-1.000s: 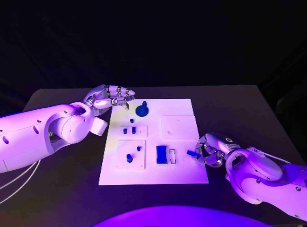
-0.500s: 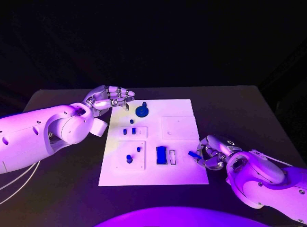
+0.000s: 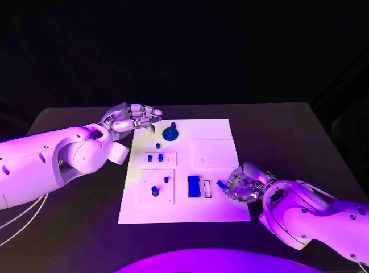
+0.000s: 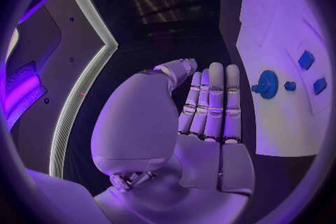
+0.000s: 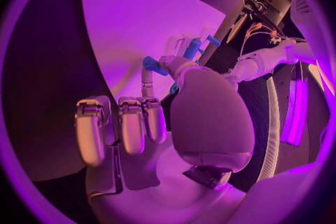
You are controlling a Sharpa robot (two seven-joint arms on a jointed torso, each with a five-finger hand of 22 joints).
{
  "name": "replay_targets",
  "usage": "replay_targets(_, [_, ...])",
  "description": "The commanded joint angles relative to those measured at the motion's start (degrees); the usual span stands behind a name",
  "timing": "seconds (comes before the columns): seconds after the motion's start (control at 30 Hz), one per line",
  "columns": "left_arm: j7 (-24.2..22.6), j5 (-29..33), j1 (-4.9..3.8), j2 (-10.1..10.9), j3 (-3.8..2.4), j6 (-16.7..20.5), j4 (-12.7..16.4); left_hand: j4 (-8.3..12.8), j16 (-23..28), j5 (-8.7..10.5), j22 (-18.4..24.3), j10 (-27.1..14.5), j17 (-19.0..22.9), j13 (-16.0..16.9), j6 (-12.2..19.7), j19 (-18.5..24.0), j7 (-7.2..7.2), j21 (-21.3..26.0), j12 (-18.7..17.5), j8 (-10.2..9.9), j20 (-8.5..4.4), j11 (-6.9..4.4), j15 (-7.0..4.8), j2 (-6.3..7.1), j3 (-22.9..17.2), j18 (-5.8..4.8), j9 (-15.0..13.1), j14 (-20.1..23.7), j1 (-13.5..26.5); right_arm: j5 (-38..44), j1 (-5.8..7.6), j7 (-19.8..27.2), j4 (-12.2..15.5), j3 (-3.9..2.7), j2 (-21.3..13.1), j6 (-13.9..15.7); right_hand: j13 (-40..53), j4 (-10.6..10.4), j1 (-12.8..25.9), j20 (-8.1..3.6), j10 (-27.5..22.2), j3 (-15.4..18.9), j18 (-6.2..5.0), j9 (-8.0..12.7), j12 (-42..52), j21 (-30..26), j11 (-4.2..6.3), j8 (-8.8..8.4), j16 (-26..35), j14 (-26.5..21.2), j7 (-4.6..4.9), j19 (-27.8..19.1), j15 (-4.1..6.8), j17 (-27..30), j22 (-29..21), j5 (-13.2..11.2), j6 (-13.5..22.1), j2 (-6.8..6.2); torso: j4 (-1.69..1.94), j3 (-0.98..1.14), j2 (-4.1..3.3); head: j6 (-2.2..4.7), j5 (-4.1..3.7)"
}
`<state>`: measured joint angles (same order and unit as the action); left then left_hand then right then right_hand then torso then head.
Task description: Assemble the parts on the task board
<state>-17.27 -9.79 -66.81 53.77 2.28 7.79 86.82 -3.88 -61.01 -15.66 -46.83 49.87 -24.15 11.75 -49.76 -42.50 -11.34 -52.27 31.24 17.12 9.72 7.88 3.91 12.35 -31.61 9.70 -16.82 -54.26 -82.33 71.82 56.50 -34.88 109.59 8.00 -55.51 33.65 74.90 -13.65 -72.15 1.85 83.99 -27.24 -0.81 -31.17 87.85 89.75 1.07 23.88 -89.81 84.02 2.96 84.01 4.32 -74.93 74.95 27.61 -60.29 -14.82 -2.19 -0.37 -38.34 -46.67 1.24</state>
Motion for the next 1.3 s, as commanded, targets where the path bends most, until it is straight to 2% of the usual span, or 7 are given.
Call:
replay_targets(0.03, [-0.44,0.27,-0.02,-0.08,-0.04,-0.68,0.21,0.16,0.35,-0.23,-0.05,-0.45,0.09,-0.09,0.15,-0.04,0.12,0.34,0.19,0.3,0.25,0.0,0.05,-0.27,-0.08,0.72,0.05,0.16,-0.1,-7.48,-0.16,1.56,-0.41,0.02,0.92,2.45,14.32,2.95,1.17,-0.53,5.32,-3.01,0.81,-0.07,0.29,0.25,0.27,0.32,-0.19,5.98,-0.09,5.99,0.51,-15.07,15.05,0.16,0.15,0.01,-0.01,0.03,0.01,-0.08,0.12])
replay_targets(0.4, [-0.39,0.27,-0.02,-0.05,-0.04,-0.84,0.24,0.16,0.35,-0.23,-0.05,-0.45,0.09,-0.09,0.15,-0.04,0.12,0.34,0.19,0.3,0.25,0.0,0.05,-0.27,-0.08,0.72,0.05,0.16,-0.1,-12.66,-0.66,2.8,-1.94,0.02,4.33,3.5,14.36,1.34,4.98,-0.46,5.34,-1.36,0.81,0.06,0.35,0.25,0.16,0.21,-0.19,5.98,0.03,5.99,0.42,-15.07,15.05,-0.71,0.21,0.05,-0.02,0.08,-0.05,-0.01,0.28])
replay_targets(0.53, [-0.35,0.27,-0.02,-0.04,-0.04,-0.92,0.26,0.16,0.35,-0.23,-0.05,-0.45,0.09,-0.09,0.15,-0.04,0.12,0.34,0.19,0.3,0.25,0.0,0.05,-0.27,-0.08,0.72,0.05,0.16,-0.1,-13.04,-0.73,3.07,-2.12,0.02,4.85,3.62,14.43,0.45,6.59,-0.43,5.4,-0.3,0.81,0.1,0.5,0.25,0.12,0.21,-0.19,5.98,0.07,5.99,0.38,-15.07,15.05,0.32,0.09,0.13,-0.01,0.07,-0.03,0.0,0.29])
replay_targets(1.3, [-0.09,0.27,-0.02,0.14,-0.04,-1.06,0.19,0.25,0.37,-0.24,-0.17,-0.41,0.11,-0.18,0.1,-0.04,0.1,0.25,0.3,0.41,0.23,0.01,0.05,-0.31,-0.13,0.71,0.08,0.2,-0.11,-12.38,-0.78,3.44,-2.27,0.02,5.78,1.98,14.48,-0.55,8.17,-0.4,5.45,1.1,0.81,0.2,0.61,0.25,0.08,0.16,-0.19,5.98,0.08,5.99,0.35,-15.07,15.05,-0.56,0.02,0.3,-0.03,0.03,0.0,-0.22,0.6])
